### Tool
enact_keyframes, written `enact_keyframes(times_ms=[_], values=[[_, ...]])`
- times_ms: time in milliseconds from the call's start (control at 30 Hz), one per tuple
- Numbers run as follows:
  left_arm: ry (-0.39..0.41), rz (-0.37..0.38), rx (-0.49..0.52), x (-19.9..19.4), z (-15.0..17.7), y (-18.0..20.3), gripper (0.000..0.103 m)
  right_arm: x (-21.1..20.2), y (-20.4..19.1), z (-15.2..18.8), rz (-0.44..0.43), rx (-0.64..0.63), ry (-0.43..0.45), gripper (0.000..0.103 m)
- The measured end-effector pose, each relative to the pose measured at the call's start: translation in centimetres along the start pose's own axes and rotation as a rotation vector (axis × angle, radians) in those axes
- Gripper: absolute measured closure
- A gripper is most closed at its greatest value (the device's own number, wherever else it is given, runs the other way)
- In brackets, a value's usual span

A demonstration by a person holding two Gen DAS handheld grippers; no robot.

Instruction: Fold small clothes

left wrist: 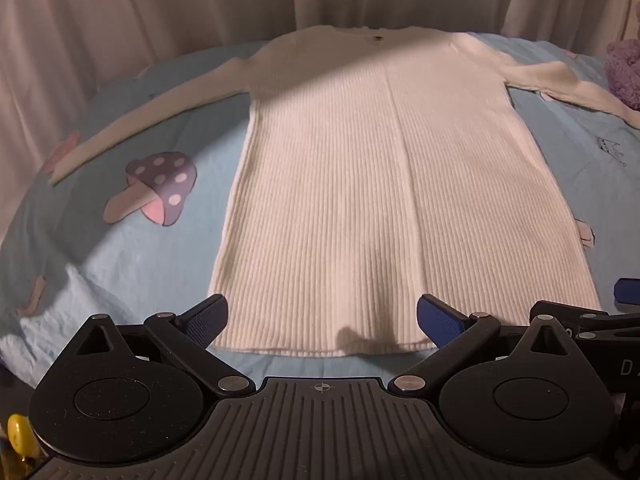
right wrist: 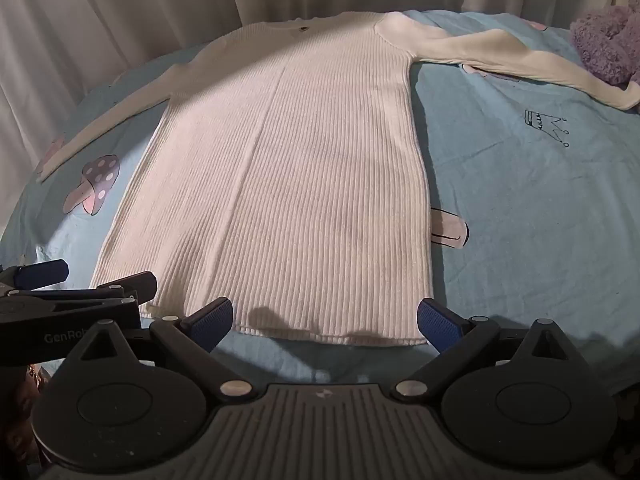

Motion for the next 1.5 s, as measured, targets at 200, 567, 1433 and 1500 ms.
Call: enact_keyframes(times_ms=[200,567,1433,1500], values=[[0.006,0.003,-0.006,0.0,0.0,0.0,0.000,-0.1,0.1,0.0,0.003,0.000,0.006,0.004],[0.002,0.005,-0.005,-0.2,0.1,0.5,0.000,-0.2,0.1,0.1,0.004,0.000,0.008,0.004],[-0.005,0.021,-0.001,-0.4,0.3,0.9,0.000,-0.4,0.2,0.0,0.022,0.017,0.007,0.004],[-0.006,0.025,0.000,-0.3,0.2,1.0,0.000,-0.4,0.2,0.0,0.023,0.018,0.007,0.004]])
Point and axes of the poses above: each gripper's, at about its wrist camera, not at the fingertips, and x roughly the way its jaws point, y to its right, z to its underside, the point moved 6 cm from there along x, roughly the way its jaws point, and after that the axes turned 5 degrees about z, right-handed, at the moved point
